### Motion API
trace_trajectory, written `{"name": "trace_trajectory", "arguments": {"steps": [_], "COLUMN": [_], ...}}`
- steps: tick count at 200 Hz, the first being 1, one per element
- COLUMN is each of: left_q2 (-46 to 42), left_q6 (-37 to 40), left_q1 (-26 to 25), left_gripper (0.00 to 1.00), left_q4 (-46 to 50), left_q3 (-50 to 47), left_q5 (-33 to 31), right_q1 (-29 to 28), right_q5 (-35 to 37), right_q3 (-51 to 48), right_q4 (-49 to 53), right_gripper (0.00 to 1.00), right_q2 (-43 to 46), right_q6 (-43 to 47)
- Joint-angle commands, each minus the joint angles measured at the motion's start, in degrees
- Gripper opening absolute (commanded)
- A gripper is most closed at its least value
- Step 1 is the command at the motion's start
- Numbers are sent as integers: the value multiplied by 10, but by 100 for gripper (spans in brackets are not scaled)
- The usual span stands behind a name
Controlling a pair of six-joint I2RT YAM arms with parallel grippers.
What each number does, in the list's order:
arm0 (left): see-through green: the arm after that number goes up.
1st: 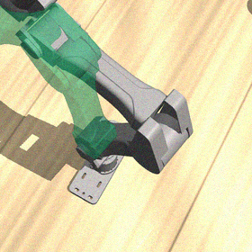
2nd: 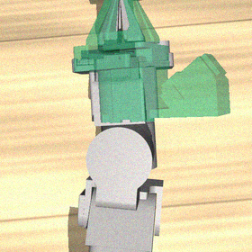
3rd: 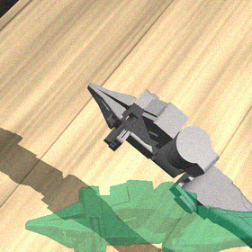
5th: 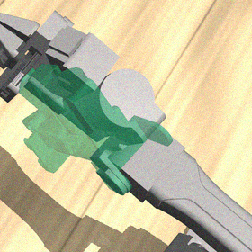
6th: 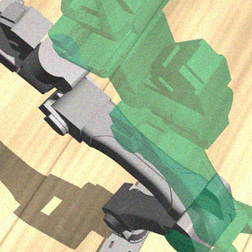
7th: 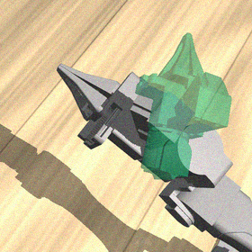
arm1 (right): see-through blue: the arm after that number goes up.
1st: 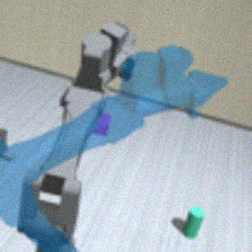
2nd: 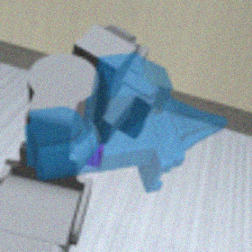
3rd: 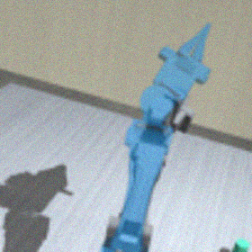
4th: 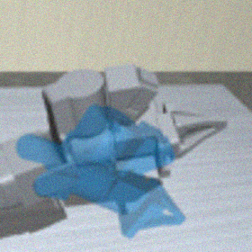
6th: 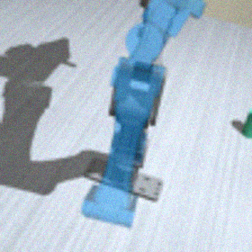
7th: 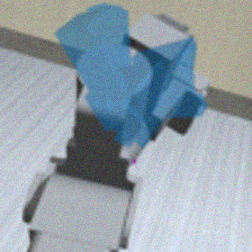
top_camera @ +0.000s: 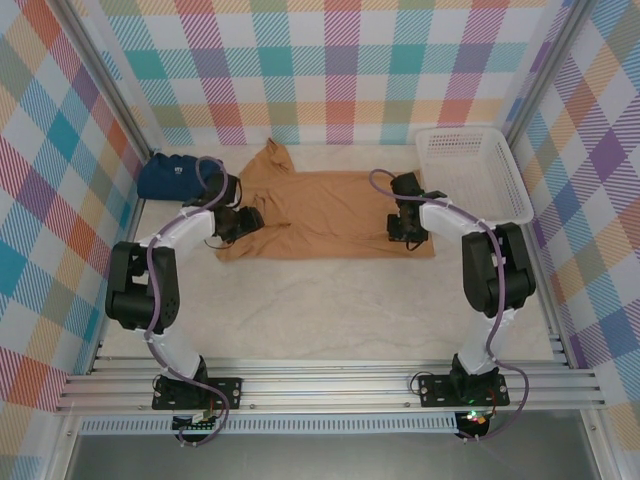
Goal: Fold the inside-out t-shirt
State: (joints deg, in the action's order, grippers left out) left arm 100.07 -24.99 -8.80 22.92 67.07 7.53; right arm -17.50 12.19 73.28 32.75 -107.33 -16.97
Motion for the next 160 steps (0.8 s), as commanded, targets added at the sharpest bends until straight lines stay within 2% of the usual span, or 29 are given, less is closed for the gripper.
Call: {"name": "trace_trajectory", "arguments": {"steps": [1,40,115,141,160], "left_q2": [29,36,-122,-167,-196], "left_q6": [-2,14,-4,-17,-19], "left_q1": [2,4,4,4,3], "left_gripper": [57,57,57,57,58], "left_q4": [-45,-38,-27,-20,-17], "left_q3": [-11,-47,-271,-299,-282], "left_q5": [5,-56,-78,-73,-59], "right_q1": [12,13,10,9,5], "right_q5": [44,80,81,92,61], "right_q3": [7,-3,-107,-112,-104], "right_q4": [42,71,114,127,119], "right_gripper": [32,32,32,33,34], "right_q2": [-24,-40,23,45,72], "right_q6": [21,24,-11,-13,-8]}}
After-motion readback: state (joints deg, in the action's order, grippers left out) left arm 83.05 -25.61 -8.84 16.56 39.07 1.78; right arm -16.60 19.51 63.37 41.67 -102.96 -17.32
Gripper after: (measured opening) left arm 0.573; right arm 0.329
